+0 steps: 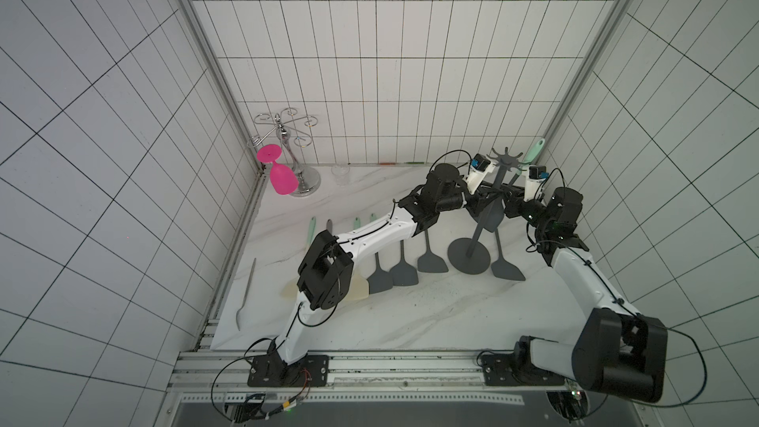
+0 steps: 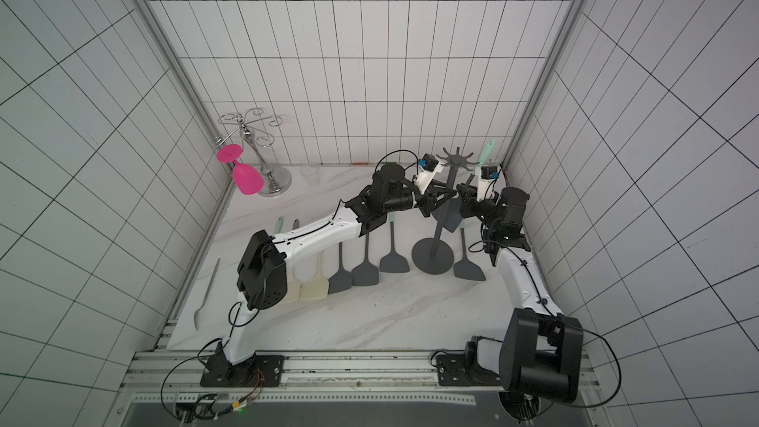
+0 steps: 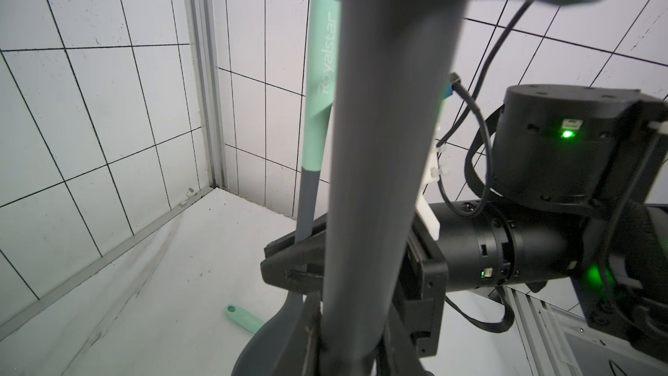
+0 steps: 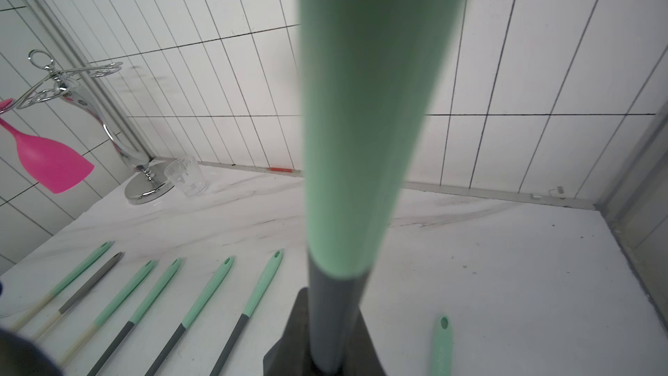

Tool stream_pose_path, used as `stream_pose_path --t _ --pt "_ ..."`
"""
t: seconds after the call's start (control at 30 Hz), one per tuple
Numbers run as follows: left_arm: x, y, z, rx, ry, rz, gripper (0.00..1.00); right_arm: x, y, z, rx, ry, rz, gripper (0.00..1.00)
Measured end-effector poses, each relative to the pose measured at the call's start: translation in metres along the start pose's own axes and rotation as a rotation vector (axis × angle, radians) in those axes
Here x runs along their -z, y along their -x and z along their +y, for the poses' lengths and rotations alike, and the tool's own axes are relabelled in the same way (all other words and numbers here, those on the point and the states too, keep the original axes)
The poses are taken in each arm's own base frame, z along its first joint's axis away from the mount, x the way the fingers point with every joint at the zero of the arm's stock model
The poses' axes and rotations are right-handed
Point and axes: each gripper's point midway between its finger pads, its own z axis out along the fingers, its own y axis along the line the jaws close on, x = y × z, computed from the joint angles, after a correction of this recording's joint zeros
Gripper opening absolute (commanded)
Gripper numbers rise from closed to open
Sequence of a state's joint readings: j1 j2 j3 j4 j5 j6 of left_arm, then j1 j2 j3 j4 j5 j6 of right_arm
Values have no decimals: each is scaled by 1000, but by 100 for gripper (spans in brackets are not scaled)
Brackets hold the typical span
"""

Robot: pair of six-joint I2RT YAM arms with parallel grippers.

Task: Take the spatula off the kitchen utensil rack
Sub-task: Take off the spatula from the rack.

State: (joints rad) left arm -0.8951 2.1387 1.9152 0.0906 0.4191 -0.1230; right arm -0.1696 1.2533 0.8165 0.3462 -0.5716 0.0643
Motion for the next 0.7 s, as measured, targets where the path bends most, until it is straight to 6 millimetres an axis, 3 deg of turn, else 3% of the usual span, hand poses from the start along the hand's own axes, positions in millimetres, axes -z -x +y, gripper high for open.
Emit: stream_pose_path --t 0.1,0.23,0.33,0.53,0.7 --pt "-1 -1 -2 -22 2 1 9 7 5 -8 -12 -71 -7 0" --pt "-2 -4 -7 -31 -2 15 40 23 9 -22 -37 -202 -1 0" --pt "-2 -20 -13 -13 -9 62 52 38 14 -34 -58 -314 16 0" --pt "3 -54 -14 15 4 143 60 68 50 -48 -61 -483 1 1" --pt "18 -48 -19 18 12 141 62 101 88 -45 -35 -573 -61 1"
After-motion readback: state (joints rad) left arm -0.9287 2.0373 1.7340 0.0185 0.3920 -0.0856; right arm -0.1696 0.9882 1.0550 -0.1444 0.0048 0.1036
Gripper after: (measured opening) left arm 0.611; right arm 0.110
